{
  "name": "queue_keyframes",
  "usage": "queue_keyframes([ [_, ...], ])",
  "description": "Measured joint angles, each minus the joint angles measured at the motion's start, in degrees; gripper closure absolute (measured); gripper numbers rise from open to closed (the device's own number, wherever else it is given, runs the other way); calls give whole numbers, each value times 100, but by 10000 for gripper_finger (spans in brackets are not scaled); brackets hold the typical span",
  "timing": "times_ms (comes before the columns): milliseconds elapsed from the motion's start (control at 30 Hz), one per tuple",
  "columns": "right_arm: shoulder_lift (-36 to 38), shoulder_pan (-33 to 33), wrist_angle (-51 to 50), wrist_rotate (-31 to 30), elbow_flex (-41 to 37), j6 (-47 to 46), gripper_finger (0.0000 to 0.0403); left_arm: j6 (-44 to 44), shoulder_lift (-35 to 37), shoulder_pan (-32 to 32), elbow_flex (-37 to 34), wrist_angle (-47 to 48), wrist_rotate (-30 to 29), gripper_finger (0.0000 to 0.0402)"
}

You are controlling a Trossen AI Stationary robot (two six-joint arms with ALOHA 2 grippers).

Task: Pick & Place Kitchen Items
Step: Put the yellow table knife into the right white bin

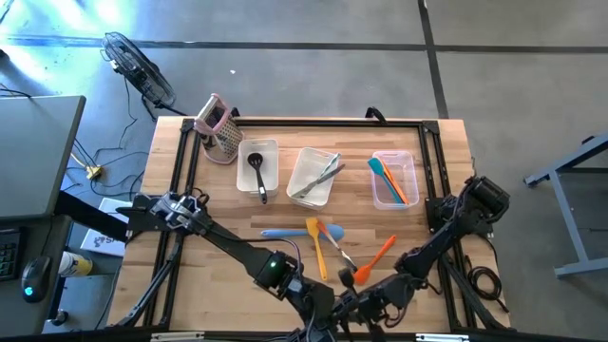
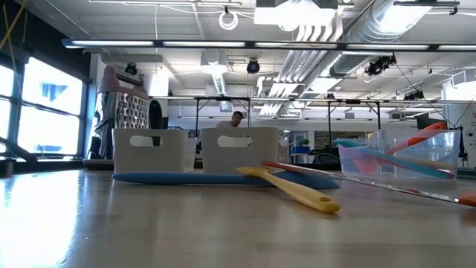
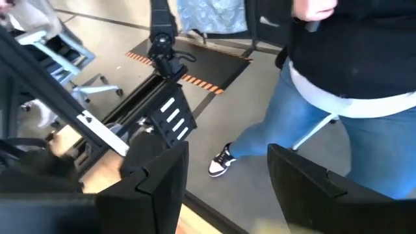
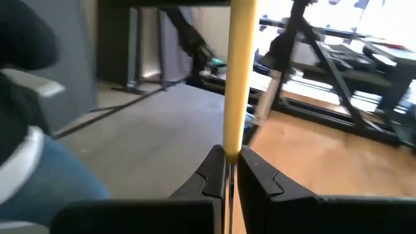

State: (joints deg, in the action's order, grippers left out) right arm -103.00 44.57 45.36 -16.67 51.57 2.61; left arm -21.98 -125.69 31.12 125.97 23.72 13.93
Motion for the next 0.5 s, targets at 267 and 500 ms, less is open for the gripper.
queue_keyframes([
  [267, 0, 119, -662, -1126, -2, -489, 394, 96, 199, 194, -2, 86, -1060, 194],
  [500, 0, 417, -1028, -2986, -4, -664, 394, 710, 548, 548, 0, 761, -2966, 193],
])
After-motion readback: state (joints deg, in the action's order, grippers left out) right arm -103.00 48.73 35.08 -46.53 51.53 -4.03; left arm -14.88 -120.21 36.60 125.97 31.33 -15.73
